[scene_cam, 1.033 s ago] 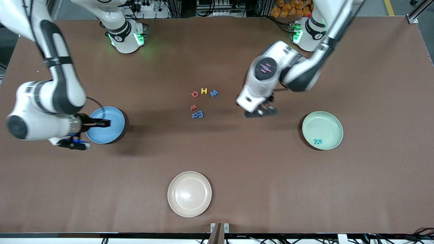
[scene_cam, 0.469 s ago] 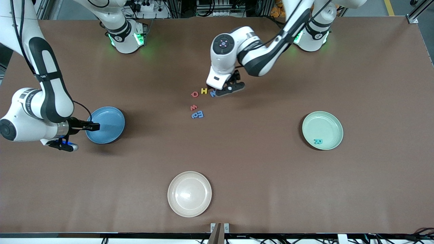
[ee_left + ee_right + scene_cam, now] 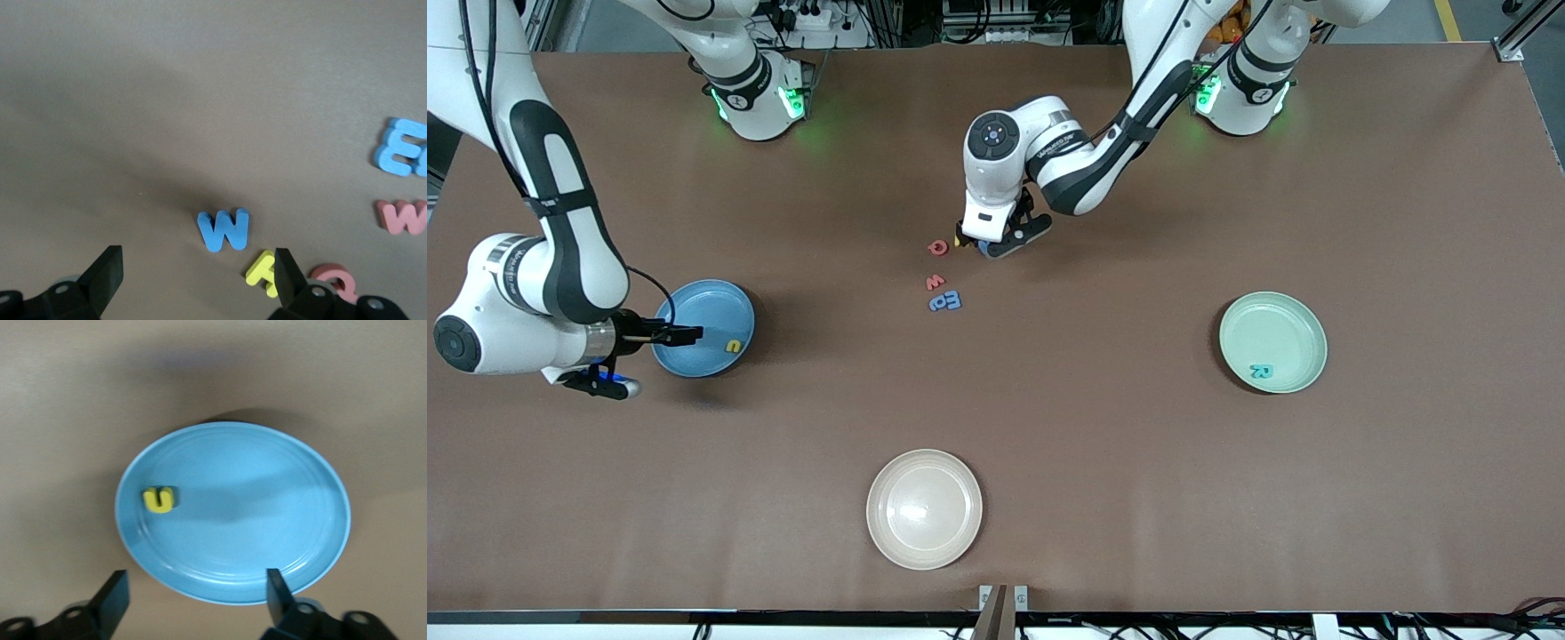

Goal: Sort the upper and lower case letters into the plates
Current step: 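Grasp the blue W with the left gripper while the right gripper returns, then carry the blue W to the green plate and release it with the left gripper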

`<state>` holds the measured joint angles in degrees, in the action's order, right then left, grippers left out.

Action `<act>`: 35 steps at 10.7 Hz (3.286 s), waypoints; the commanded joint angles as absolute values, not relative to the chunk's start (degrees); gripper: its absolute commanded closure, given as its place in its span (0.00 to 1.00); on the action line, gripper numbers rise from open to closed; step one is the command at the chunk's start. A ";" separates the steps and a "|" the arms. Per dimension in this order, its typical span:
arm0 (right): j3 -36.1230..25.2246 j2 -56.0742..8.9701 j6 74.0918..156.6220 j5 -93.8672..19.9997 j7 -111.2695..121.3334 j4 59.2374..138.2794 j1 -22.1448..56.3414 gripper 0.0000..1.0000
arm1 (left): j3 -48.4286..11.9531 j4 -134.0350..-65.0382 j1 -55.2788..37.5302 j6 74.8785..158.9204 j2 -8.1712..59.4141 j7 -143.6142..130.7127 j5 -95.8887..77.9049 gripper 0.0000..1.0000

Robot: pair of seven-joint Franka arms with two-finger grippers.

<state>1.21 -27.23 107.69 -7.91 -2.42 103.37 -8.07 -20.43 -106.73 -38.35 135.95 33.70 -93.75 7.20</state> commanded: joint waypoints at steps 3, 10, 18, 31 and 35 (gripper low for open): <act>4.55 -24.44 104.50 -8.17 -18.86 100.64 -0.80 0.00 | -18.81 -105.74 -41.13 138.69 36.99 -103.53 14.59 0.02; 13.69 -24.78 112.05 -8.09 -60.42 100.46 7.29 0.00 | -18.02 -104.68 -42.28 141.85 39.55 -103.97 16.34 0.10; 14.94 -32.16 125.06 -8.09 -79.18 100.72 14.49 0.00 | -17.84 -103.45 -42.01 142.21 39.91 -103.45 16.61 1.00; 15.64 -39.02 134.65 -7.74 -89.03 100.55 21.71 0.00 | -21.18 -106.96 -1.52 127.53 22.68 -35.46 18.46 1.00; 15.56 -39.20 135.43 -7.30 -89.12 102.21 22.24 0.00 | -20.48 -109.42 4.73 127.53 23.99 -21.40 18.28 1.00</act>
